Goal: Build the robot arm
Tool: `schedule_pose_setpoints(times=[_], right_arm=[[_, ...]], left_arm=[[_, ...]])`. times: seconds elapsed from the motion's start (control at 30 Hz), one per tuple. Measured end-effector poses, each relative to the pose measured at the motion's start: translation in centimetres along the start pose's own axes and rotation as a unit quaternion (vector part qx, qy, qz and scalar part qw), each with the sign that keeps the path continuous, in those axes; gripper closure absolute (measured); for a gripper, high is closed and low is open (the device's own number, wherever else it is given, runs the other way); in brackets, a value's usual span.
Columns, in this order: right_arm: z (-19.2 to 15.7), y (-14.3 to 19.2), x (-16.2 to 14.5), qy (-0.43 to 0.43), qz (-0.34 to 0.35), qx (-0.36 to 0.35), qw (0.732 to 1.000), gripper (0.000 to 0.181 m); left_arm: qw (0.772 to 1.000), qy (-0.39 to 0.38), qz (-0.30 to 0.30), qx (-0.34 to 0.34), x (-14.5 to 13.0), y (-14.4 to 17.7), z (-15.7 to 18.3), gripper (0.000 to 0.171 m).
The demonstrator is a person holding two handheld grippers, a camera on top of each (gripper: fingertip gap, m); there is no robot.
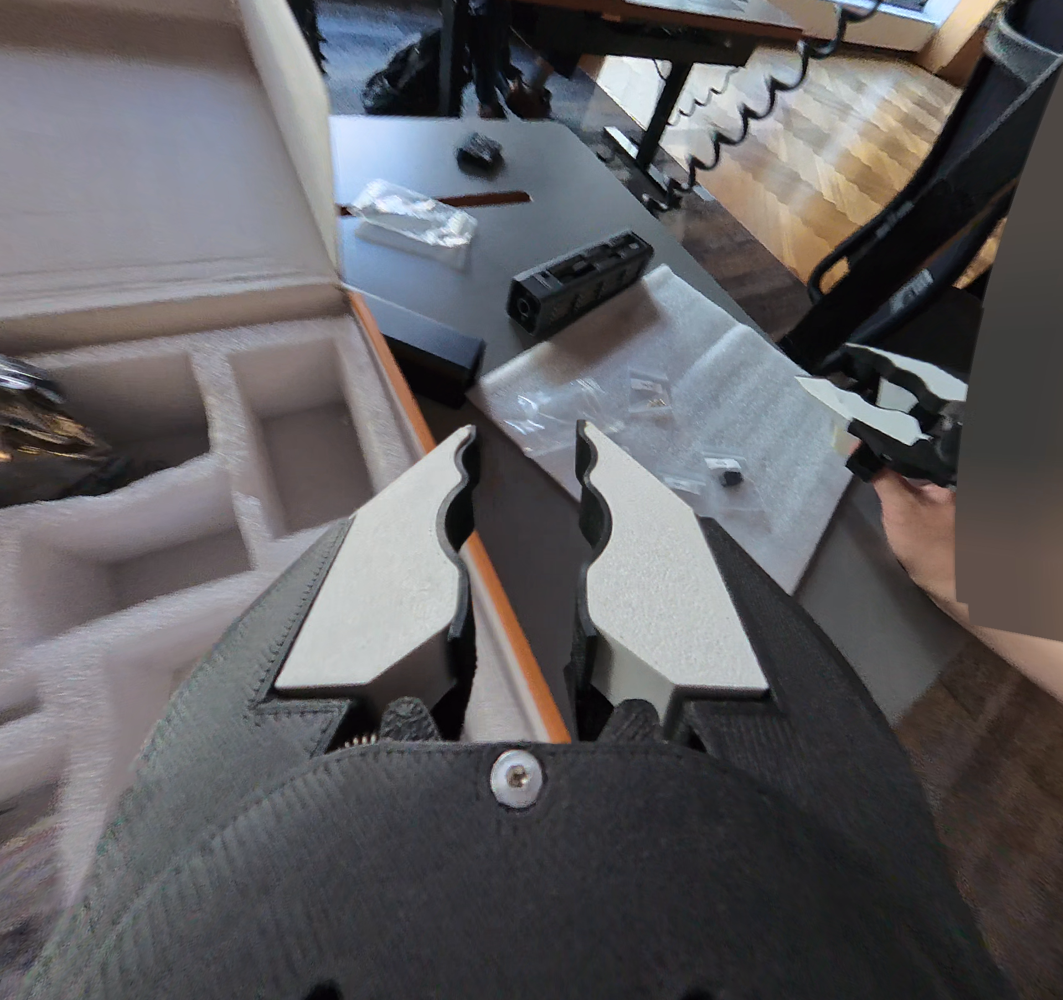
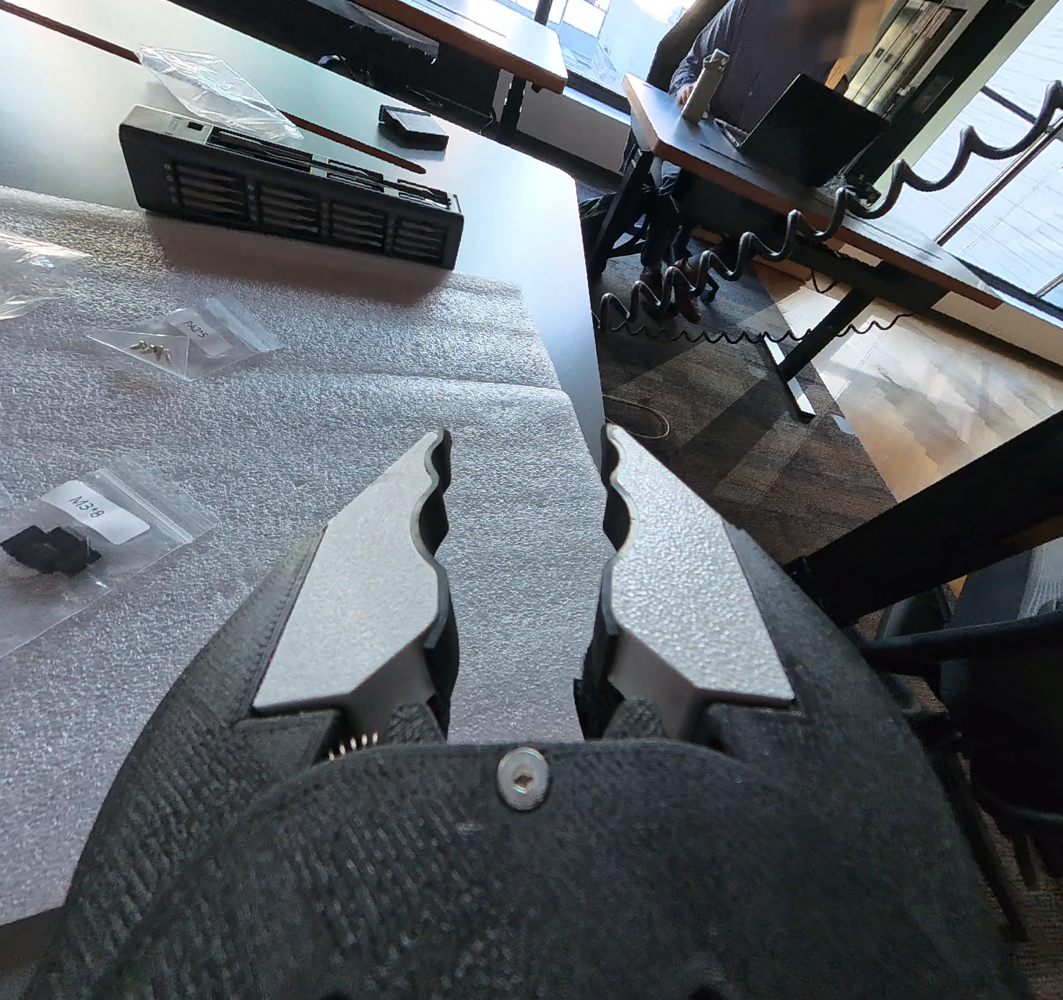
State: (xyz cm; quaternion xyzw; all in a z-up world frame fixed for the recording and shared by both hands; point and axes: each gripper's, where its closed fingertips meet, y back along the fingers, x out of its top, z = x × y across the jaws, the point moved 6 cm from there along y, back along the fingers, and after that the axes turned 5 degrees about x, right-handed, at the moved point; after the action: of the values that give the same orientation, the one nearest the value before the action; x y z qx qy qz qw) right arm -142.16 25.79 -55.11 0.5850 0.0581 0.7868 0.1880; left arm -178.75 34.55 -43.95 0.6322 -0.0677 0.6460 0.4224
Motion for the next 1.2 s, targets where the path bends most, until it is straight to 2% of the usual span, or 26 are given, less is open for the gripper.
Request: schedule_pose_setpoints(times=[0.2, 0.33, 0.5, 0.87, 1.2], right_arm=[[1.2, 0.2, -0.2, -0.055, 0.01, -0.007, 0.998, 0.132], [1.3, 0.1, -0.3, -0.061, 0.006, -0.009, 0.998, 0.132], [0.2, -0.5, -0.4, -0.002, -0.027, -0.014, 1.0, 0.132], [-0.8, -1.2, -0.7, 0.069, -0.069, -0.036, 0.995, 0.136], [-0.9, -1.4, -0.8, 0.08, -0.078, -0.044, 0.993, 0.138]], left_arm=[[0.994, 0.002, 0.03, 0.103, 2.3, 4.5, -7.5, 0.132], [0.984, 0.0, 0.023, 0.176, 1.7, 8.8, -13.1, 0.127], [0.971, 0.0, 0.034, 0.237, 0.2, 13.2, -17.2, 0.122], [0.965, 0.037, 0.053, 0.255, -3.3, 18.4, -21.6, 0.123], [0.969, 0.05, 0.048, 0.238, -5.2, 18.7, -22.2, 0.127]])
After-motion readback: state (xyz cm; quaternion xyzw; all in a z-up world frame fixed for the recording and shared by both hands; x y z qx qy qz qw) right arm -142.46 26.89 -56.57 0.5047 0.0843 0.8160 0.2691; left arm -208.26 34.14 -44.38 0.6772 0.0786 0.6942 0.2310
